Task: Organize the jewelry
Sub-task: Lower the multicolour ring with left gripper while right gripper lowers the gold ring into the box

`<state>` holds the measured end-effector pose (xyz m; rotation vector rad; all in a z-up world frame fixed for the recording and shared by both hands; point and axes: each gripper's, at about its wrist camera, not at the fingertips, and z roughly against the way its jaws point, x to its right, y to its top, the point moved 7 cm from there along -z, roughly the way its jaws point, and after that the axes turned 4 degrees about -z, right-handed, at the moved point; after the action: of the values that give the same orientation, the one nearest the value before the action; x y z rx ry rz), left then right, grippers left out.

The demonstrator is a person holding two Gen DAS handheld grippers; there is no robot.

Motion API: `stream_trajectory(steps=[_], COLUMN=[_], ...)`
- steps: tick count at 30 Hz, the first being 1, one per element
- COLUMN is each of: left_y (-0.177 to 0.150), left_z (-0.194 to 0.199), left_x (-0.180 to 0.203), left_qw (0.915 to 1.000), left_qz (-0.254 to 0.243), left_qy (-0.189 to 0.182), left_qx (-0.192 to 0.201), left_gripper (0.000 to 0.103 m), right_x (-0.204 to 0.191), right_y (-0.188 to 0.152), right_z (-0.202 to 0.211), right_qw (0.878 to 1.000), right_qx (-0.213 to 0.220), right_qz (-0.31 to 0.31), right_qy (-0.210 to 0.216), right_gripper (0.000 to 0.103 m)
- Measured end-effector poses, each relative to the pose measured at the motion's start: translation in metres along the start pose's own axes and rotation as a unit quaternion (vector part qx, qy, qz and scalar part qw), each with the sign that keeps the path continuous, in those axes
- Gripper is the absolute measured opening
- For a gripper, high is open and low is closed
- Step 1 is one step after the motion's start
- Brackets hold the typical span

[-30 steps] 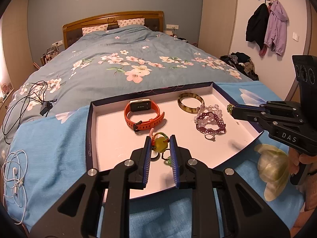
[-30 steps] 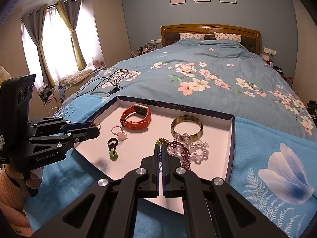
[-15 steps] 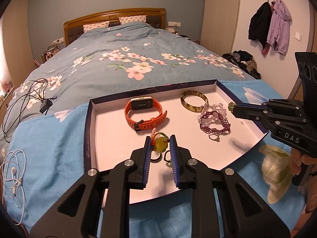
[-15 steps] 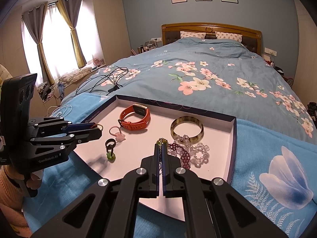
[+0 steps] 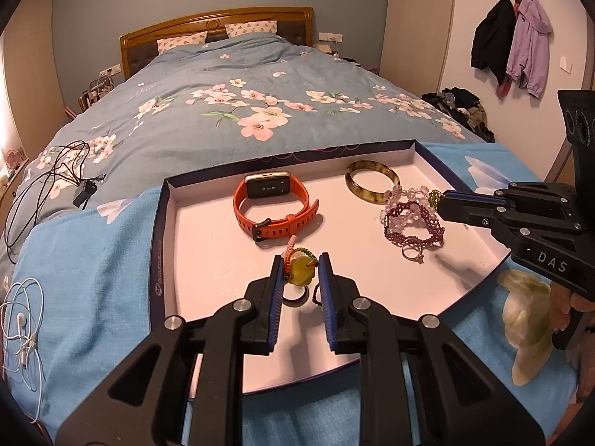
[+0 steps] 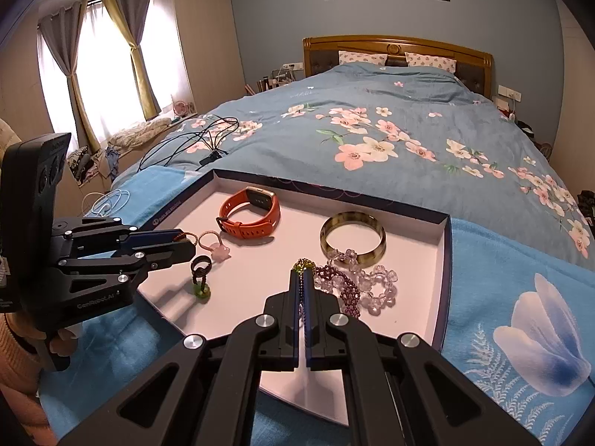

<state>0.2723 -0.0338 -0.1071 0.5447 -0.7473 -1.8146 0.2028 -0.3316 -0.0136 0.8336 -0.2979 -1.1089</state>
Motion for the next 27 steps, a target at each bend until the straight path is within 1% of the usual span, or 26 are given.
stream_trajectory(steps=[19,27], left_y=[0.001,0.0], left_z=[-0.01,-0.015], left_x=[0.002,0.002], left_qw=[1.0,0.9999], left_qz=[-0.001,-0.001], left_qy=[0.002,0.004], left_qx=[-0.009,-0.016], left_gripper=[0.019,0.019], right_x=[0.005,0.007], right_y=[-0.004,-0.005], right_z=[-0.01,-0.018], right_qw=[1.0,0.999], right_qx=[-0.014,-0.026], right_qz=[-0.002,-0.002], right_qy=[-0.01,-0.019], right_gripper=[0.001,0.001])
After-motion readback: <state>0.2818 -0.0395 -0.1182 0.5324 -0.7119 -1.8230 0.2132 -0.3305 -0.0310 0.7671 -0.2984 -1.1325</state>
